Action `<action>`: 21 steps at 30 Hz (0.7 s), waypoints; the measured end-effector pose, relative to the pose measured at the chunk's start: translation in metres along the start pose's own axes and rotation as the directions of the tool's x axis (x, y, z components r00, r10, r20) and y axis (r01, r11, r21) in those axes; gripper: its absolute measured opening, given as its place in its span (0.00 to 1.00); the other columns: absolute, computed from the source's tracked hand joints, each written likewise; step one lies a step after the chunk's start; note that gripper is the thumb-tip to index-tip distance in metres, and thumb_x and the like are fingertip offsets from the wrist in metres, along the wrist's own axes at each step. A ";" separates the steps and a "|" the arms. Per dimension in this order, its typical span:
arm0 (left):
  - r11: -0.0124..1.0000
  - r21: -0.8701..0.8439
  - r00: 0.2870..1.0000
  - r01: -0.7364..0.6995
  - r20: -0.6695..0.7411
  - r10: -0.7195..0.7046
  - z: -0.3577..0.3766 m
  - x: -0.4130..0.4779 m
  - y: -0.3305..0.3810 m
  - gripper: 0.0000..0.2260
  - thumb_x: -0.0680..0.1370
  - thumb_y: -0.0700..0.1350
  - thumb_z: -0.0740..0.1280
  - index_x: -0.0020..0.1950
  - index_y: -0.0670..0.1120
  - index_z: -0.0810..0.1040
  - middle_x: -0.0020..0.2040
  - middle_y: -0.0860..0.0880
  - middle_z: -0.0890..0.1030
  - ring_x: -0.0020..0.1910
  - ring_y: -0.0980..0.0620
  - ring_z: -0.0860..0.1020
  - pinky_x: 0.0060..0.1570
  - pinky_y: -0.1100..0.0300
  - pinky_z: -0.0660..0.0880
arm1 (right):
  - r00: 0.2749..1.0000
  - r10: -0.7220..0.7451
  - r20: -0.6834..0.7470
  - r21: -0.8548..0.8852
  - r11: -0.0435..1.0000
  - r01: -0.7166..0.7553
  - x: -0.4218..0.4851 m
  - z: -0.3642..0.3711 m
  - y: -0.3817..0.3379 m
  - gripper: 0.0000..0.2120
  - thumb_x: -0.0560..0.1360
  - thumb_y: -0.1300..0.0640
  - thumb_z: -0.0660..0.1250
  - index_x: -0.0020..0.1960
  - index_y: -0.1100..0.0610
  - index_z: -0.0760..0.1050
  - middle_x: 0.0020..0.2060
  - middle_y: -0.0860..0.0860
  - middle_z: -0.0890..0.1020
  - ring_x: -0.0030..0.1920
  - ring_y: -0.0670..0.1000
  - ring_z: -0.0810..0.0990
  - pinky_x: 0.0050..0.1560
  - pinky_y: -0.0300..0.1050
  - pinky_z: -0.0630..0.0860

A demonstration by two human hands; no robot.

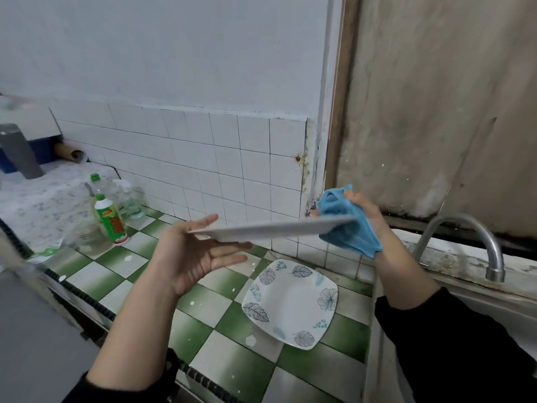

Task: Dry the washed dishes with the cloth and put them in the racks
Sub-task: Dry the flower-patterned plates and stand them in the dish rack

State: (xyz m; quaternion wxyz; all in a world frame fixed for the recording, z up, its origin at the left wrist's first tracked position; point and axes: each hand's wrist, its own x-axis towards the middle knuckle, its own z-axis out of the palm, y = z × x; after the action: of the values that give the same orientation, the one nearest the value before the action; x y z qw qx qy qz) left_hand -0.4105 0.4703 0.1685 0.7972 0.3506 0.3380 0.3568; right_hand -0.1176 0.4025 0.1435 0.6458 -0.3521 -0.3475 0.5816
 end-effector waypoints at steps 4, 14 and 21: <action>0.978 0.148 0.976 -0.149 -0.139 0.169 -0.007 0.005 0.002 0.24 0.78 0.29 0.51 0.66 0.48 0.76 0.53 0.43 0.83 0.43 0.44 0.83 0.29 0.55 0.81 | 0.997 -0.065 0.029 -0.738 0.671 0.066 0.008 0.000 0.012 0.14 0.72 0.60 0.74 0.56 0.50 0.81 0.54 0.47 0.83 0.53 0.49 0.81 0.50 0.35 0.78; 0.796 0.361 0.794 -0.486 -0.198 0.575 0.014 0.000 -0.016 0.21 0.84 0.34 0.52 0.71 0.52 0.71 0.57 0.56 0.81 0.50 0.61 0.81 0.53 0.65 0.77 | 0.909 -0.416 -0.011 -0.911 0.380 0.163 0.012 0.086 0.107 0.21 0.82 0.52 0.60 0.75 0.49 0.65 0.79 0.45 0.51 0.77 0.45 0.52 0.74 0.41 0.54; 0.737 0.304 0.735 -0.603 -0.148 0.662 0.005 -0.007 -0.023 0.21 0.83 0.32 0.52 0.71 0.50 0.70 0.48 0.65 0.80 0.44 0.69 0.80 0.42 0.75 0.74 | 0.838 -0.442 0.320 -0.937 -0.015 0.349 0.020 0.080 0.124 0.25 0.81 0.41 0.50 0.77 0.39 0.54 0.77 0.38 0.37 0.79 0.51 0.43 0.70 0.53 0.61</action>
State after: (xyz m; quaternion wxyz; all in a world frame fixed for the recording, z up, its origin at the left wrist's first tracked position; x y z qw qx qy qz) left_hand -0.4026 0.4515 0.1552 0.5306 0.4900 0.3334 0.6060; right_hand -0.2472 0.4360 0.0782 0.3988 -0.5917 -0.7005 -0.0142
